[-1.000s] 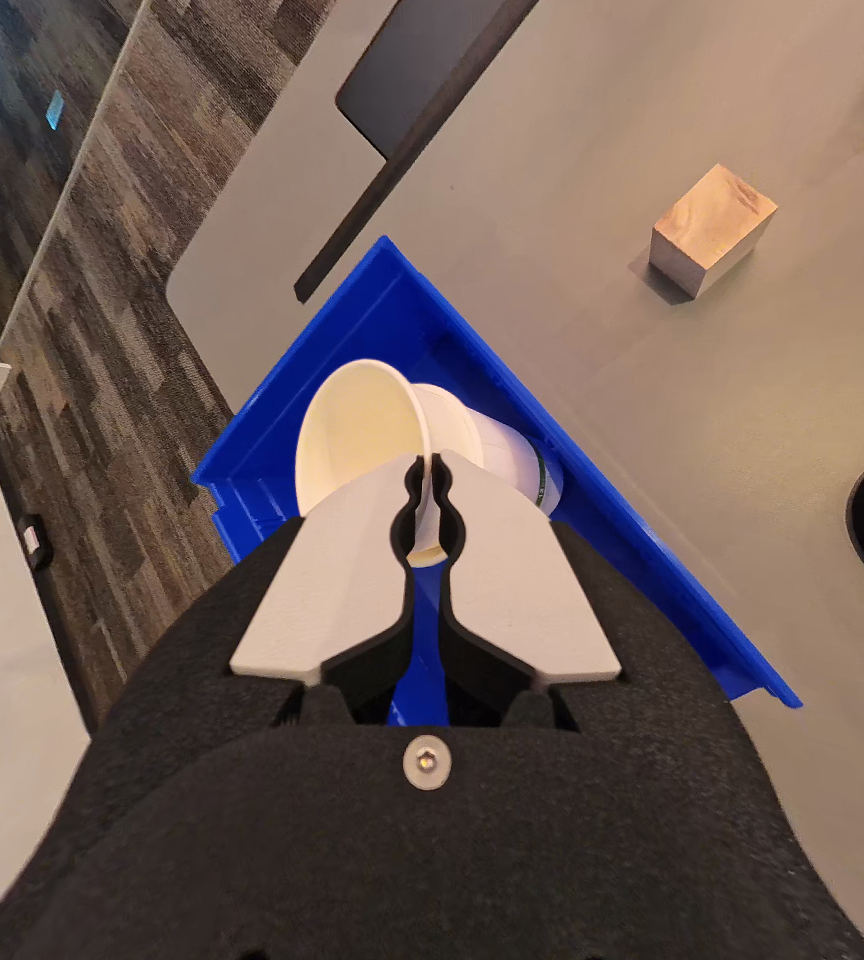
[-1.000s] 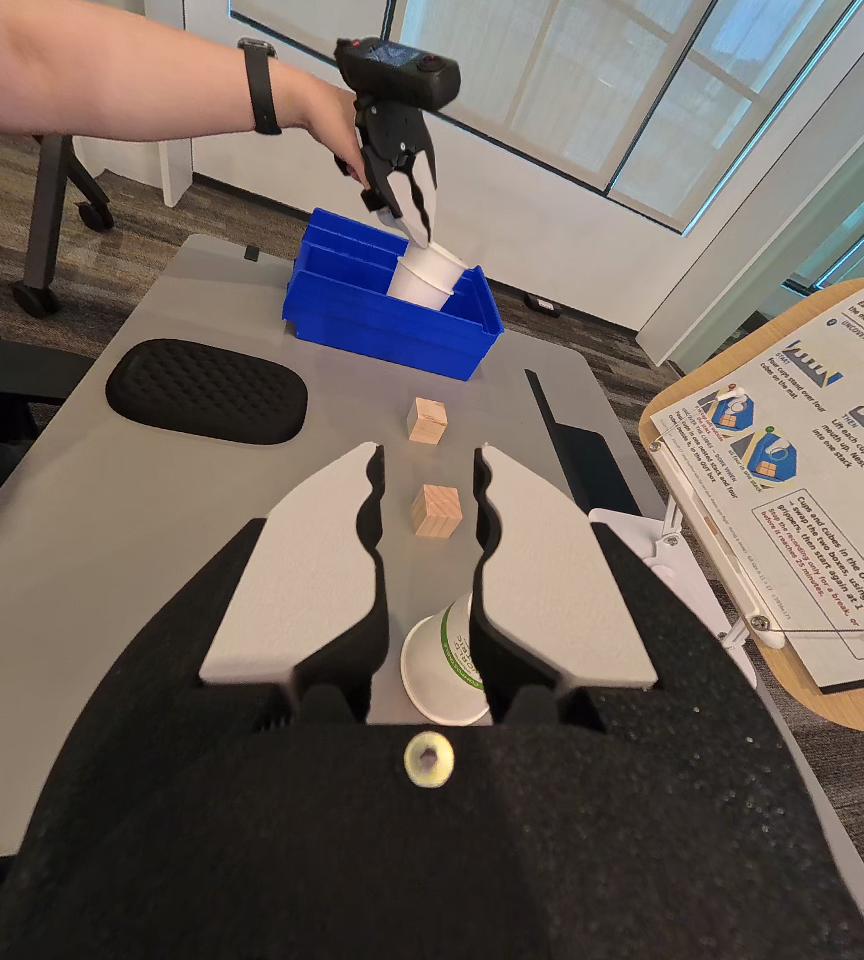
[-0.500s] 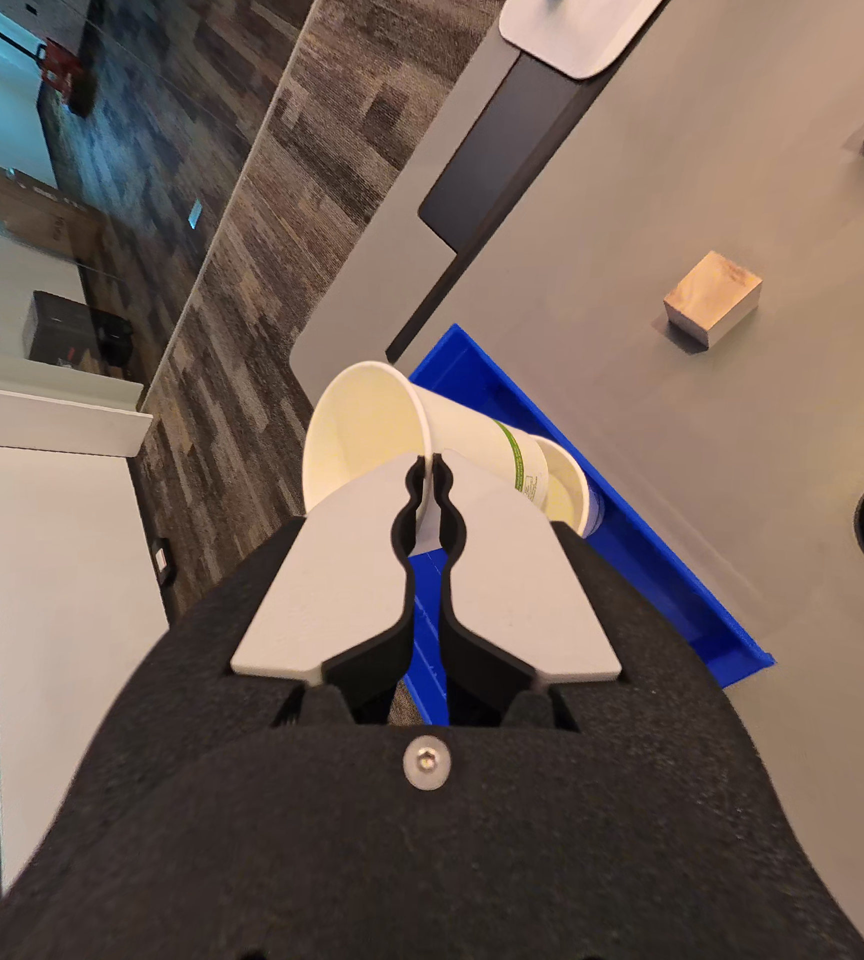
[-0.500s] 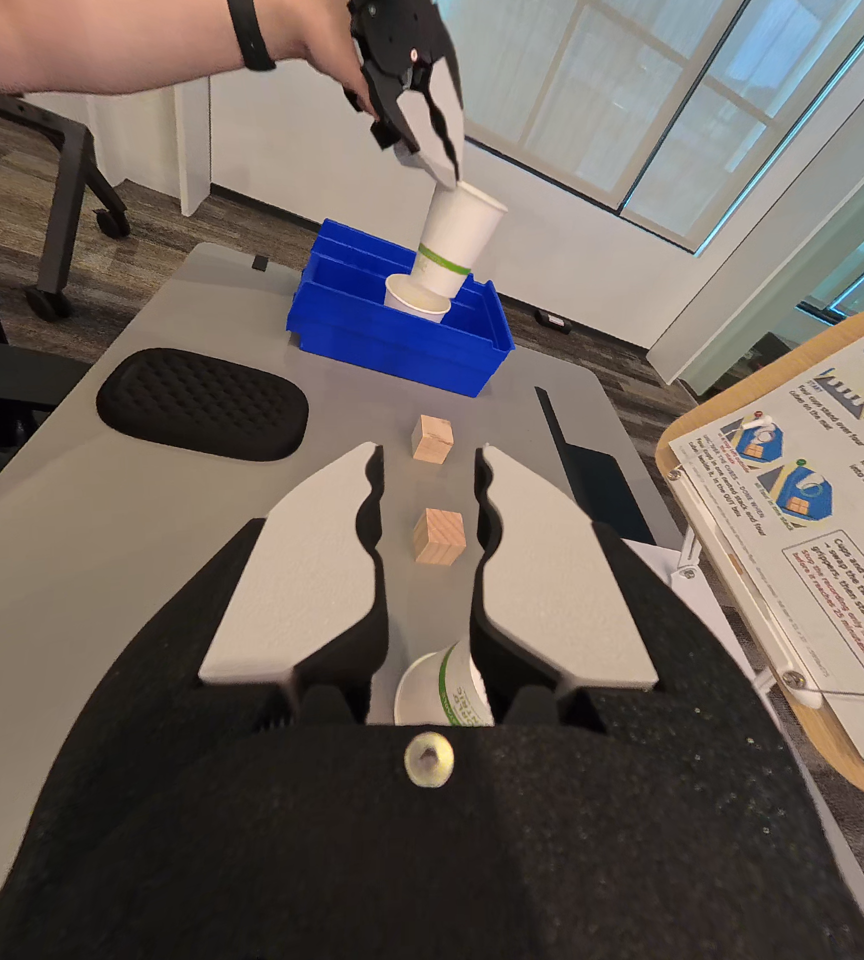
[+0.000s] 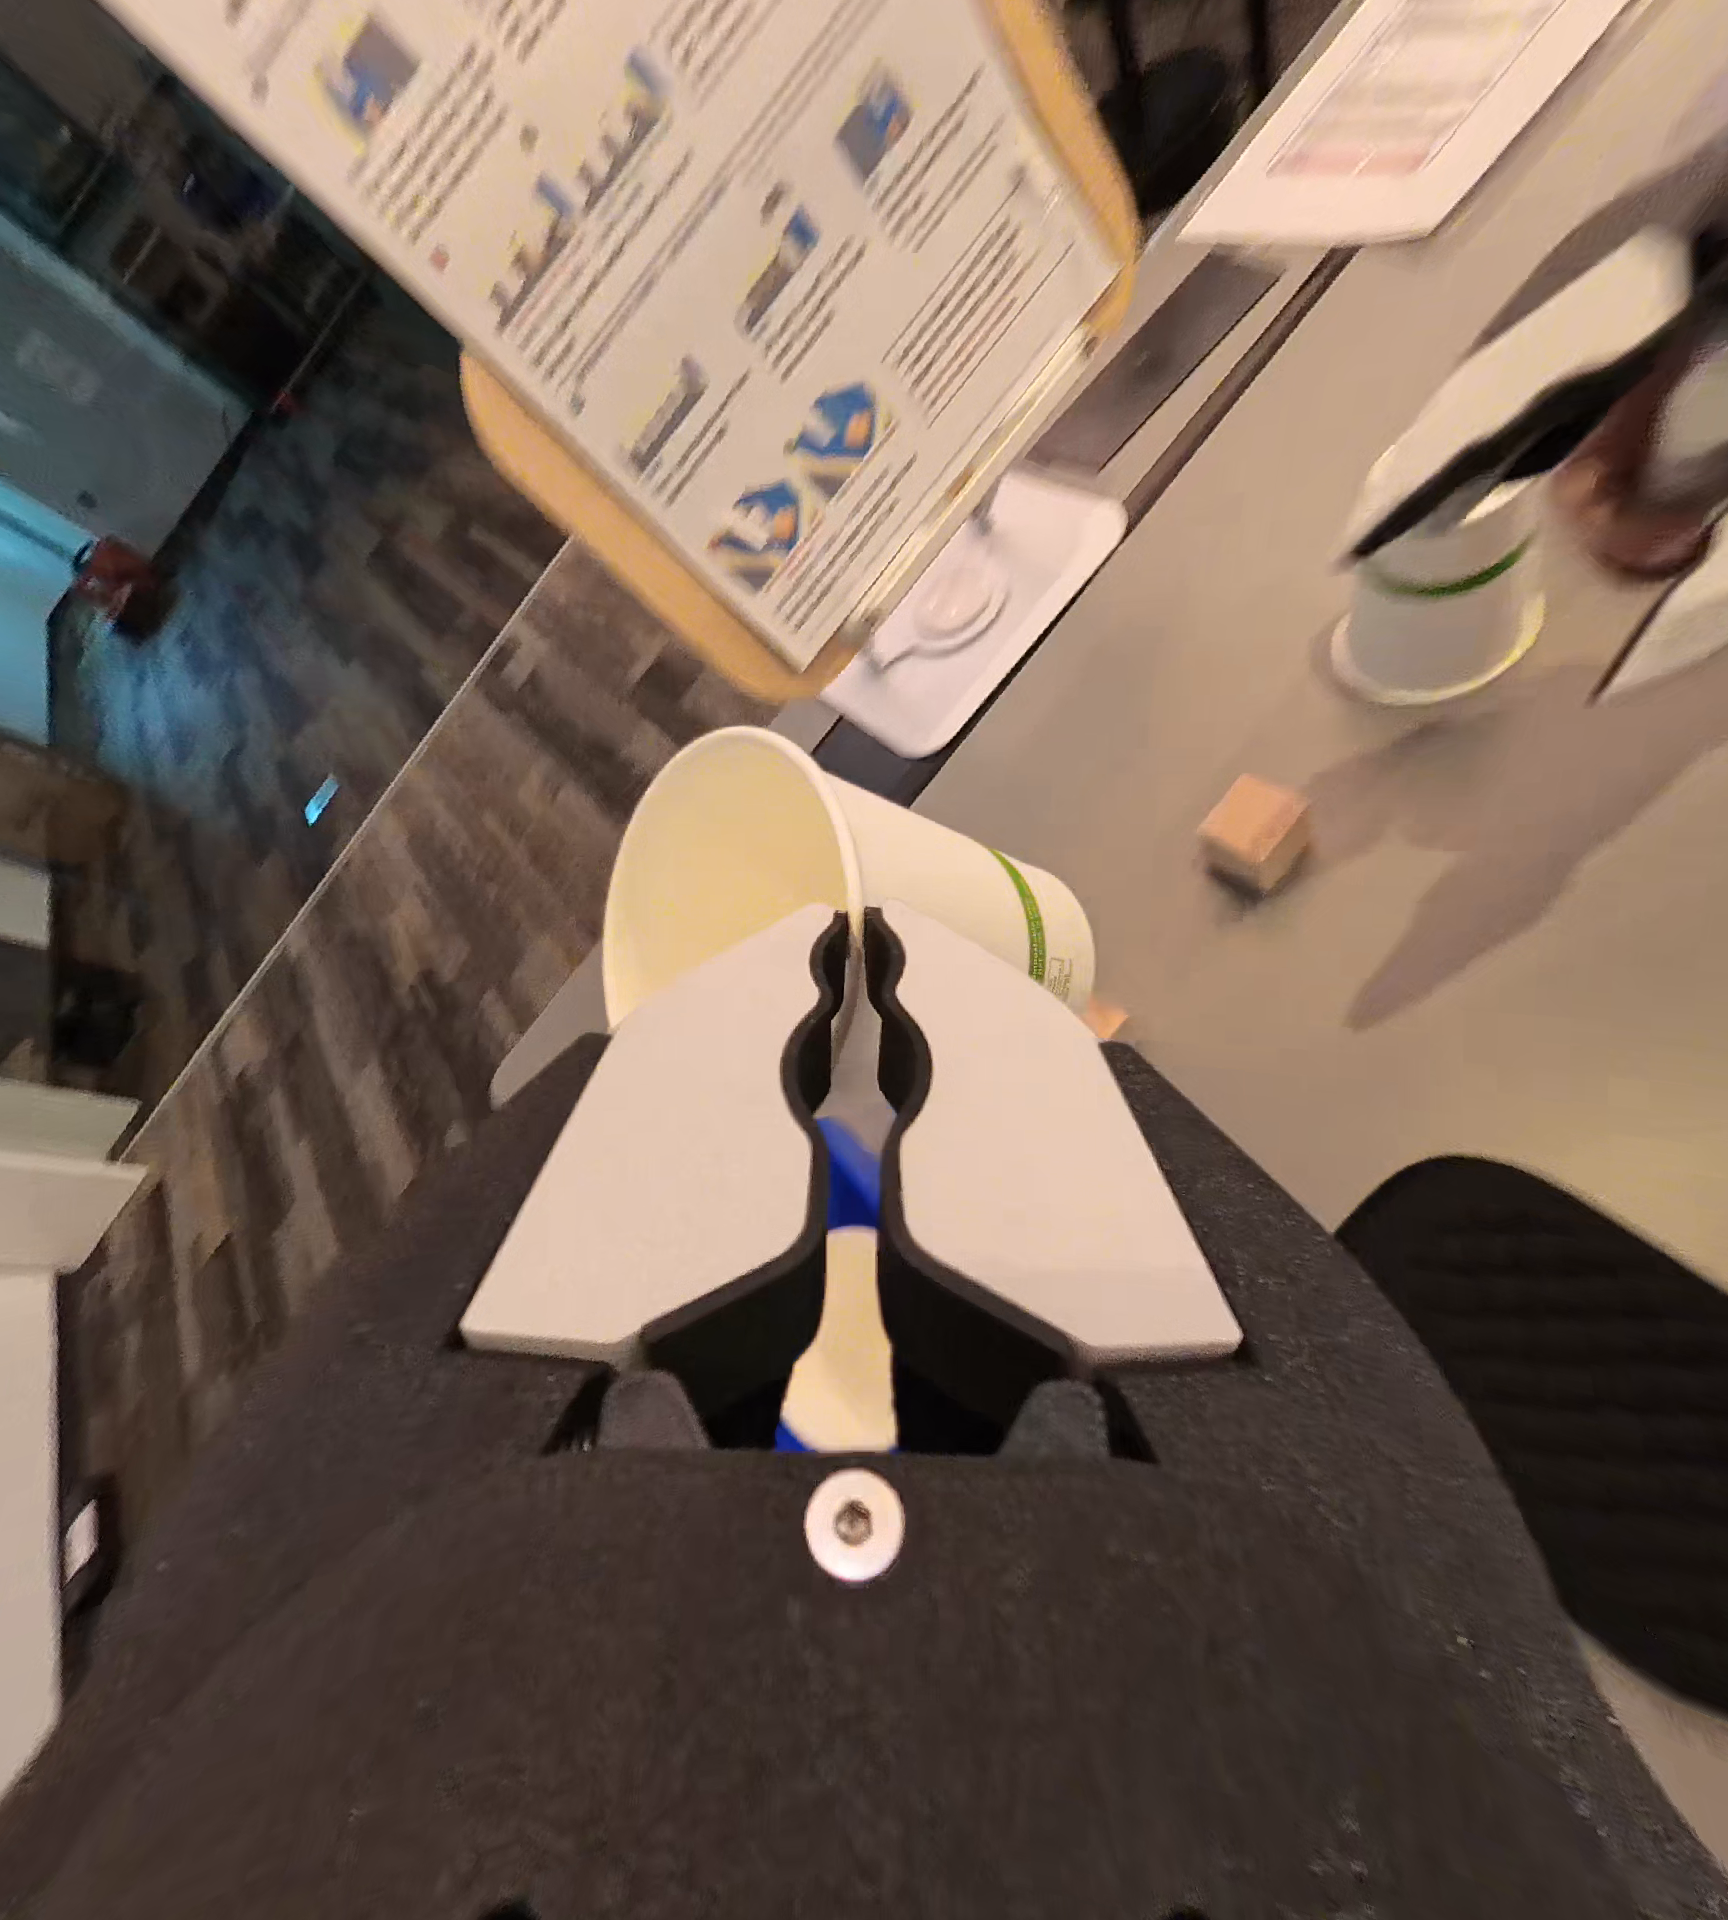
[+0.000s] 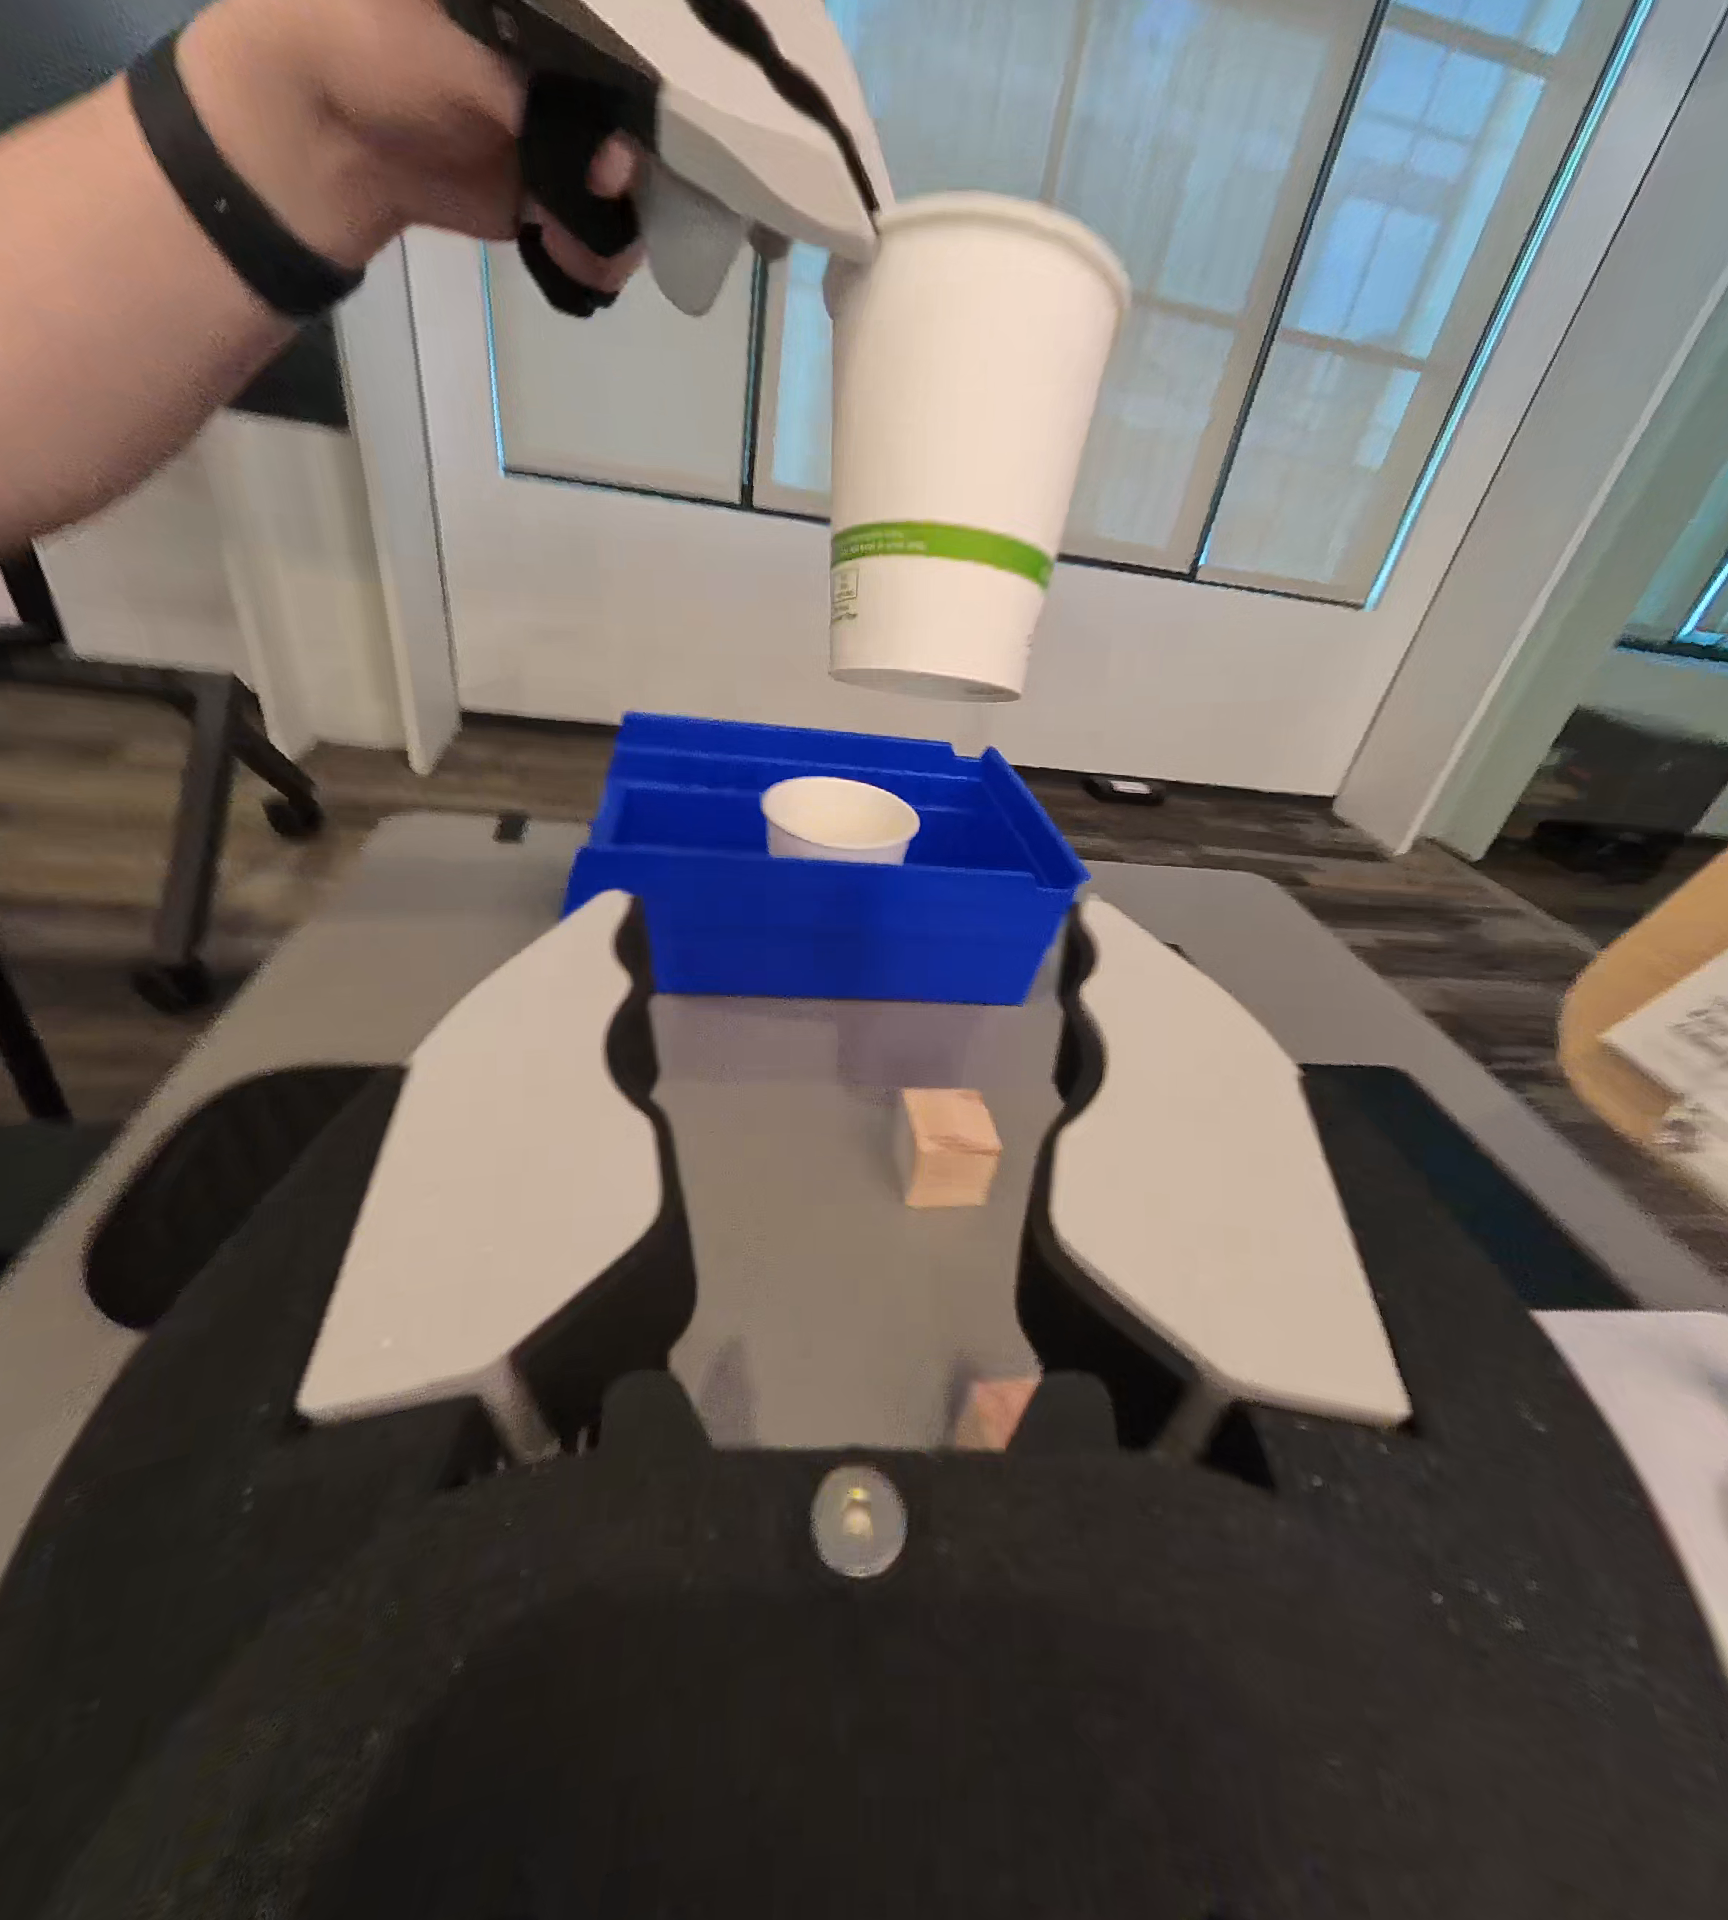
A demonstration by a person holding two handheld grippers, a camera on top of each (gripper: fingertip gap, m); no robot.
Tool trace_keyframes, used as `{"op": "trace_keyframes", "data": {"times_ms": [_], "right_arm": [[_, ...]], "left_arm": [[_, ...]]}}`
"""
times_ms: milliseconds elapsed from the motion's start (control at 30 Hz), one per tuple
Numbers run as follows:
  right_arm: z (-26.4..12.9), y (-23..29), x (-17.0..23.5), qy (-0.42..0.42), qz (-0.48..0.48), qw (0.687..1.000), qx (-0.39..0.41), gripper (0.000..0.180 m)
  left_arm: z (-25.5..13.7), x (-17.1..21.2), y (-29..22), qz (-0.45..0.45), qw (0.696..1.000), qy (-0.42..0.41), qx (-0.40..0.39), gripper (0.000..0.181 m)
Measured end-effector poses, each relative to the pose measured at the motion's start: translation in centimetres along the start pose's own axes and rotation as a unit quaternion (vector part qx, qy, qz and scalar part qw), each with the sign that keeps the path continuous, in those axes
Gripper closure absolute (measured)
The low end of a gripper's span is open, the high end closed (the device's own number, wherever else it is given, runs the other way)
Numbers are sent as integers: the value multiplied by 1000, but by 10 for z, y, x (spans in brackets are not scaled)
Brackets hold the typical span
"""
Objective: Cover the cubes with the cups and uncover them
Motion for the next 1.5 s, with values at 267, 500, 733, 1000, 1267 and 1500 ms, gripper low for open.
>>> {"op": "trace_keyframes", "data": {"times_ms": [267, 500, 733, 1000, 1267, 1500], "right_arm": [[13, -8, -5, -172, 147, 974, 24, 77], [-1, 1, -21, -282, 117, 952, 27, 83], [-13, 7, -34, -312, 77, 946, 33, 104], [-17, 7, -37, -314, 65, 947, 37, 103], [-17, 6, -34, -293, 62, 954, 23, 104], [-21, 5, -36, -295, 60, 953, 13, 104]], "left_arm": [[4, -60, -55, 21, 994, -84, 73, 178], [9, -87, -83, 14, 984, -144, 105, 178], [7, -96, -93, -3, 975, -183, 129, 178], [4, -94, -97, -17, 970, -195, 143, 178], [4, -89, -100, -5, 973, -188, 135, 178], [-5, -88, -90, -22, 976, -192, 97, 156]]}}
Point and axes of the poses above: each gripper's, where its closed fingertips meet, z out along the fingers, x out of its underside, y = z × x across the jaws, the point moved 5 cm from there along -z, back along the fingers, and after that the axes turned 5 degrees about -x, right-handed, at the moved point
